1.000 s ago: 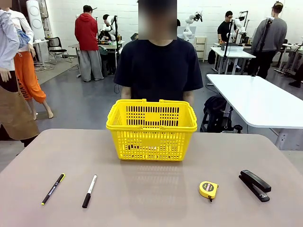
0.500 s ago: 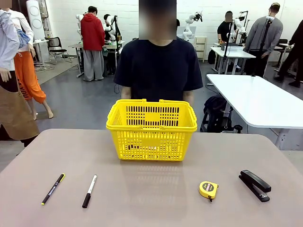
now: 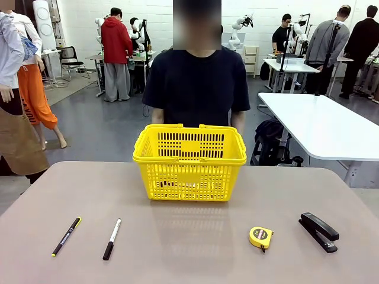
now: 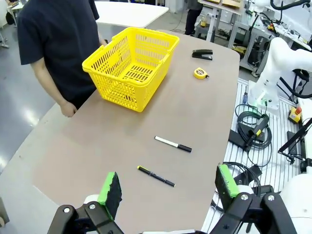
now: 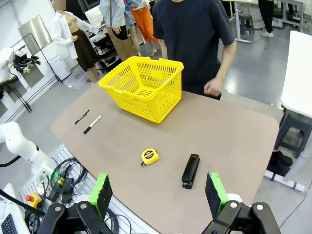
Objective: Place the items the person wants into the basket.
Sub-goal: Pick up the item the person points to and place it in the Market Basket.
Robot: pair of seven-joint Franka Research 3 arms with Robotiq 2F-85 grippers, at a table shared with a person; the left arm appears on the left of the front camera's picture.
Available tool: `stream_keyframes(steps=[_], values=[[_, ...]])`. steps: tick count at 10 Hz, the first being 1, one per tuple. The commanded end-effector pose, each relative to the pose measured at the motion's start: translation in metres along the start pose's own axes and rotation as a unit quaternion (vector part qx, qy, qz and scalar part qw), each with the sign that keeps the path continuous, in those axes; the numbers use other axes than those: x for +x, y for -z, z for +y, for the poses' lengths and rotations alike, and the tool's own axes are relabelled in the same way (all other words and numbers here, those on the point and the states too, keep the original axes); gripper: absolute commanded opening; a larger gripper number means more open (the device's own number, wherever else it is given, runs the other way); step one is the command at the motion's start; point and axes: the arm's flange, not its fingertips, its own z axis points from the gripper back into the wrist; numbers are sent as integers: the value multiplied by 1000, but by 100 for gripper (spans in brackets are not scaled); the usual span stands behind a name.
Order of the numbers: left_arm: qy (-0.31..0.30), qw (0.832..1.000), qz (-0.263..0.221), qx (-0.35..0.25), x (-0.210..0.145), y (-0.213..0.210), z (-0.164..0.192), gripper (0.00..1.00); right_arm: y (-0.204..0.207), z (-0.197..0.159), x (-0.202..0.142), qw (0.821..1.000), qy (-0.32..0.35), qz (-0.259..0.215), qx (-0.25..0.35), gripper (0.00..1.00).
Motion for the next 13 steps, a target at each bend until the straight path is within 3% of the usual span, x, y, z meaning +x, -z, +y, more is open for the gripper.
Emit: stream_keyframes(steps=[1,13], values=[[10,1000,-2,2,-3,-3,2,100,2,1,1,1000,-2,-2,8,100],[10,1000,-2,2,-3,-3,2,100,2,1,1,1000,-2,-2,8,100]])
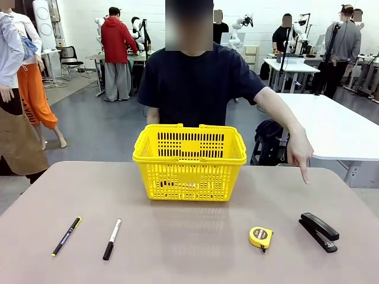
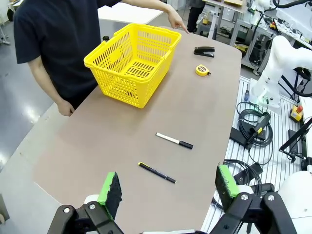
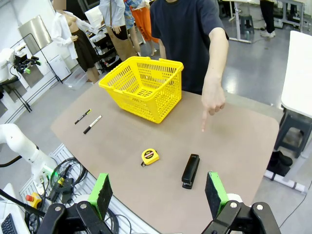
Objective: Place the items the person wants into the basket.
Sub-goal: Pick up the item the person points to and place it in the Market Basket.
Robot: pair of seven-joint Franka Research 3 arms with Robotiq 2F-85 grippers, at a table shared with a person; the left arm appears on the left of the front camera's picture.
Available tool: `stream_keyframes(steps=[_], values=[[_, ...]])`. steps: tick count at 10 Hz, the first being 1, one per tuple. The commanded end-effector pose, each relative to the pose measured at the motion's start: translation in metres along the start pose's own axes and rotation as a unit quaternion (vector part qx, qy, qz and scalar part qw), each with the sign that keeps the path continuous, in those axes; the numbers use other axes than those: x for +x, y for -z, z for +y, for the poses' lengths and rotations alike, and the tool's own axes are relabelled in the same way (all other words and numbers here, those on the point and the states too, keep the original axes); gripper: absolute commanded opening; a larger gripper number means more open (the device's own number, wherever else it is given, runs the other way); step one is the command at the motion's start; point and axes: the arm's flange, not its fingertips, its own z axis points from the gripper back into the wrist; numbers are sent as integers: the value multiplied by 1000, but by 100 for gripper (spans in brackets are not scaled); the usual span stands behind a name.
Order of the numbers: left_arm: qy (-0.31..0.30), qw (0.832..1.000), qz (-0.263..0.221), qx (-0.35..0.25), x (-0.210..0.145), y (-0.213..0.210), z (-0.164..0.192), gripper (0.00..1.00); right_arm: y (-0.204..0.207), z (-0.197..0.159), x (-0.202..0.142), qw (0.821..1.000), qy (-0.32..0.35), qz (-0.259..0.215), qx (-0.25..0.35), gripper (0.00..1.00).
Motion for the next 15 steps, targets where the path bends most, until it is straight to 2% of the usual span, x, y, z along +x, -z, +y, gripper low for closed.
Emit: stream_keyframes(steps=[1,4,5,6,7,8,10,11,12,14,15], values=[[12,1000,-7,-1,1,-2,2,100,2,1,1,1000,-2,-2,8,100],[12,1000,-7,-1,1,-2,2,100,0,0,0,1000,0,0,0,100],[12,1000,-7,-1,1,-2,2,100,37,11,29,986,34,157,-44,100],[12,1000,-7,-1,1,-2,2,100,72,19,52,956,60,274,-89,100],[12,1000,-7,-1,1,-2,2,100,108,29,73,927,73,347,-125,100],[12,1000,-7,-1,1,-2,2,100,161,34,89,893,77,419,-146,100],[12,1000,-7,-1,1,-2,2,100,260,31,84,833,72,519,-176,100],[12,1000,-7,-1,1,-2,2,100,294,22,72,815,67,547,-181,100],[12,1000,-7,-1,1,-2,2,100,329,11,65,805,77,559,-183,100],[12,1000,-7,-1,1,-2,2,100,352,-2,28,797,62,569,-194,100],[12,1000,-7,-1,1,-2,2,100,352,-7,14,804,53,562,-188,100]])
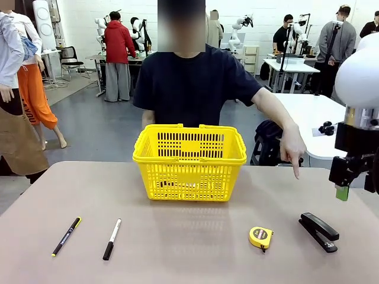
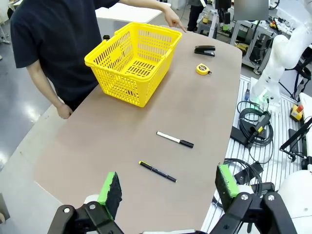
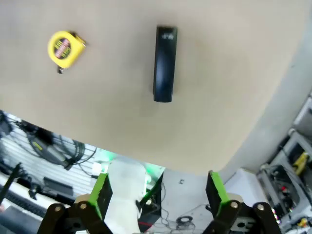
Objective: Place the items the person wants into the basket.
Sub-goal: Pick up the item the person points to and place it in the Market Basket.
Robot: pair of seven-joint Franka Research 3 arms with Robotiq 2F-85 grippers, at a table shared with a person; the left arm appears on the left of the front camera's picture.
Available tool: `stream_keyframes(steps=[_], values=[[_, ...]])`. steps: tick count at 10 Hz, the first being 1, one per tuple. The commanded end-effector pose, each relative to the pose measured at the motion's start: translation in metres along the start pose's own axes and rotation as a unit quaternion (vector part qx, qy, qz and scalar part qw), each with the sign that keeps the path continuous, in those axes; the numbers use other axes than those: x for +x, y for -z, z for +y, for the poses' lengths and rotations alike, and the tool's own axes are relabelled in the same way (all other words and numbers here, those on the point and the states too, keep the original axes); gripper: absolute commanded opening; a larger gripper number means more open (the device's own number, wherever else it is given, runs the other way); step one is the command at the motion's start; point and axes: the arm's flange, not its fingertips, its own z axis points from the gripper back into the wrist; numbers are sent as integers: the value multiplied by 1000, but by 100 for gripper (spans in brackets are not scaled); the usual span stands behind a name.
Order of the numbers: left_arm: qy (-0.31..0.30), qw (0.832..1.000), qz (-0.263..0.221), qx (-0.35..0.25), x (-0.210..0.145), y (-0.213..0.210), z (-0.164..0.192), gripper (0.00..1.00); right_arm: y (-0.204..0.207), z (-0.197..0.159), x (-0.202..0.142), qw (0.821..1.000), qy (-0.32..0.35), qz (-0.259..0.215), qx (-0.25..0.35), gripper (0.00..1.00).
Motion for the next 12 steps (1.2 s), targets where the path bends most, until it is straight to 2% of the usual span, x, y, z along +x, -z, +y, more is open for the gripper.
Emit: stream_keyframes(steps=[1,3,5,9,10,11,12], values=[[12,1000,-10,-2,1,-1,0,100,11,-8,-12,998,-35,-47,3,100],[12,1000,-10,-2,1,-1,0,100,43,-18,-12,992,-61,-106,25,100],[12,1000,-10,-2,1,-1,0,100,68,-19,1,987,-74,-137,45,100],[12,1000,-10,-2,1,-1,0,100,82,-27,36,986,-61,-136,77,100],[12,1000,-10,-2,1,-1,0,100,81,-29,30,985,-40,-144,84,100],[12,1000,-10,-2,1,-1,0,100,87,-22,22,988,-60,-128,57,100],[12,1000,-10,-2,1,-1,0,100,87,-22,22,988,-60,-128,57,100]])
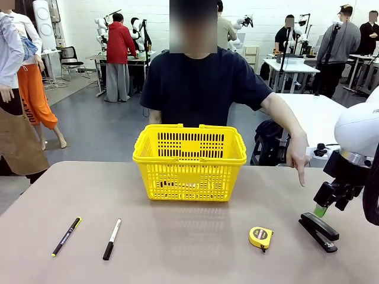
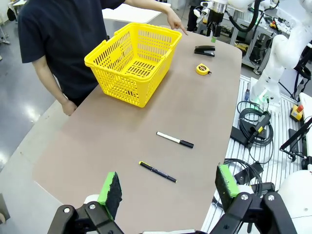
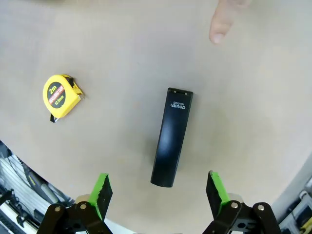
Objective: Place the items the person wants into the basket.
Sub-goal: Pick up the item the person points to and place it in the Market Basket.
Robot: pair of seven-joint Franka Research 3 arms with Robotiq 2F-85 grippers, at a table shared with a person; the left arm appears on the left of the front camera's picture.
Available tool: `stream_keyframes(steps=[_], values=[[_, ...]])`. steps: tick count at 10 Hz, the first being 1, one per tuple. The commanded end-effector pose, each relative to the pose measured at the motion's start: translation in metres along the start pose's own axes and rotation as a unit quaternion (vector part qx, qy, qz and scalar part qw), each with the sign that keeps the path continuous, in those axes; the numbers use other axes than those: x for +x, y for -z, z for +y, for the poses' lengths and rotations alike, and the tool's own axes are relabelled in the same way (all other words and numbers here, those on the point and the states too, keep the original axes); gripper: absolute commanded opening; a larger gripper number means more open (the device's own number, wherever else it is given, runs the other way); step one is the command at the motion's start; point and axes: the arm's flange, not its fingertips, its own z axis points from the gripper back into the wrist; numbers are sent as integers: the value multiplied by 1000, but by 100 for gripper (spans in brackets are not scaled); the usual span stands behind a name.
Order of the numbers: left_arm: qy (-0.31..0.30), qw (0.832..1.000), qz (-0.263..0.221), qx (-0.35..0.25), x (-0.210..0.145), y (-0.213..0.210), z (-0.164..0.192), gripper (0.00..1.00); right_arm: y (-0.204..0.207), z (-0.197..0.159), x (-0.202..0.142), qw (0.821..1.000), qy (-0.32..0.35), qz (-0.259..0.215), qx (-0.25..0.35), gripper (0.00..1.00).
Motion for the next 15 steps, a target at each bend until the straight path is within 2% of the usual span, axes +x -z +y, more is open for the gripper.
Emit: stream_keyframes(steps=[1,4,8,10,15], values=[[12,1000,-9,-2,1,-1,0,100,0,3,-5,1000,-7,2,-6,100],[12,1000,-9,-2,1,-1,0,100,-1,2,0,1000,-2,0,-1,100],[12,1000,-9,-2,1,-1,0,100,39,15,18,997,10,14,-77,100],[12,1000,-9,-2,1,-1,0,100,51,15,18,994,14,3,-105,100],[12,1000,-9,-2,1,-1,0,100,80,9,26,993,1,27,-111,100]])
